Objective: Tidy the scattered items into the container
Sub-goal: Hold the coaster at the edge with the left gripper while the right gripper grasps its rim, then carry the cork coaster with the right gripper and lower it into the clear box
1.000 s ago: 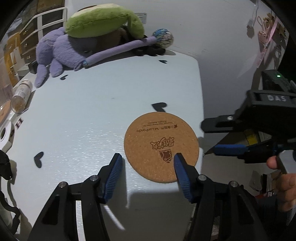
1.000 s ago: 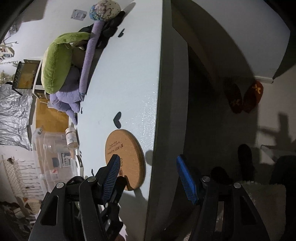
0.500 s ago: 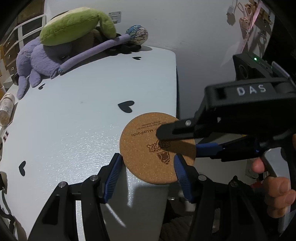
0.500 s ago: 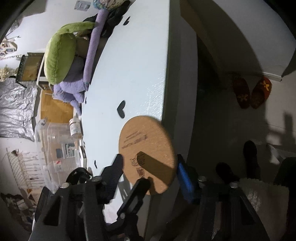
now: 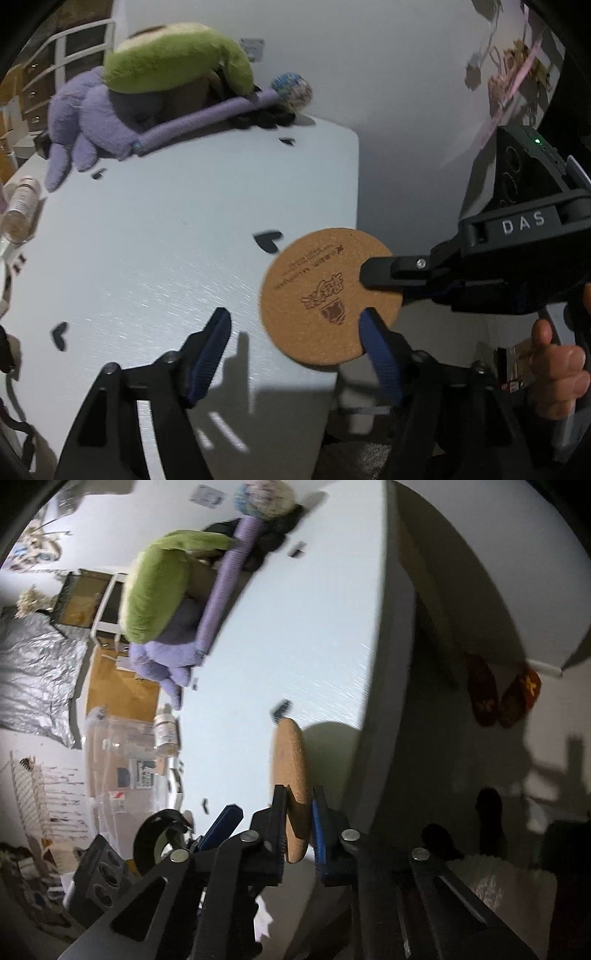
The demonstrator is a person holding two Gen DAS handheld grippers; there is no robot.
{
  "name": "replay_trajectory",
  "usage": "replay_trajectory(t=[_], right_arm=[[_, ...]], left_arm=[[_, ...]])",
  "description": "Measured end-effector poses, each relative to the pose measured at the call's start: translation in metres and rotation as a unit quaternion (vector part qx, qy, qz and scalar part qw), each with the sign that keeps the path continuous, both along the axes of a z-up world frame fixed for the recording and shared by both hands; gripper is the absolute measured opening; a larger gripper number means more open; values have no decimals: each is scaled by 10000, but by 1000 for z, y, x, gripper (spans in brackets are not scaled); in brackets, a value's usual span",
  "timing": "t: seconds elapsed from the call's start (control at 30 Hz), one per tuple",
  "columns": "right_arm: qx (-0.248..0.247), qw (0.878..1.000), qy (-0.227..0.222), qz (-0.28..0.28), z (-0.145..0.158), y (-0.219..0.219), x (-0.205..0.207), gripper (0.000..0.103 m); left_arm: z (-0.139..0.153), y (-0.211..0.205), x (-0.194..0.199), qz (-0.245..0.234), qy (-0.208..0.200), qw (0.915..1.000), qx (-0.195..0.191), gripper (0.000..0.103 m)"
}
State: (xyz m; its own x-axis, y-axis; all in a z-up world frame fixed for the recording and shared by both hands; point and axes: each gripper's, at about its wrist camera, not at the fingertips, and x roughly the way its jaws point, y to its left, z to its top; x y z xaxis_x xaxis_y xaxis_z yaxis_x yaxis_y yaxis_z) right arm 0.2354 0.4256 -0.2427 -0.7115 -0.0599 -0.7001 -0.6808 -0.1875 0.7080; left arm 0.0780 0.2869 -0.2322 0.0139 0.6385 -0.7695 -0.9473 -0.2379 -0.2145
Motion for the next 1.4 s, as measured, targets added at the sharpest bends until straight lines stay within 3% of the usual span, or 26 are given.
replay_trajectory(t=[0.23, 0.5, 0.7, 0.9, 1.03, 1.27, 1.37, 1.4], right_arm=[[336, 9986, 304, 259, 38, 8, -33, 9], [657, 9893, 1102, 702, 106, 12, -96, 9], [1203, 9630, 1703, 1709, 183, 3, -184, 9], [1716, 9269, 1958, 2704, 241, -20, -286, 9], [1975, 9021, 1600, 3489, 252, -41, -364, 9], [2038, 8692, 194, 4501, 207, -81, -477, 9], [2229, 8414, -285, 4914, 191, -103, -510, 9], [2350, 8262, -477, 5098, 186, -113, -521, 9]], left_arm=[[28, -24, -24, 419, 235, 9986, 231, 72], [70, -68, -69, 1205, 503, 9897, 590, 73], [88, -121, -109, 2091, 595, 9730, 772, 73], [98, -175, -146, 3065, 560, 9456, 940, 73], [103, -204, -166, 3629, 555, 9246, 1013, 73], [107, -244, -184, 4369, 603, 8914, 1044, 73], [104, -259, -188, 4601, 624, 8798, 1019, 73], [104, -264, -189, 4674, 628, 8760, 1010, 73]])
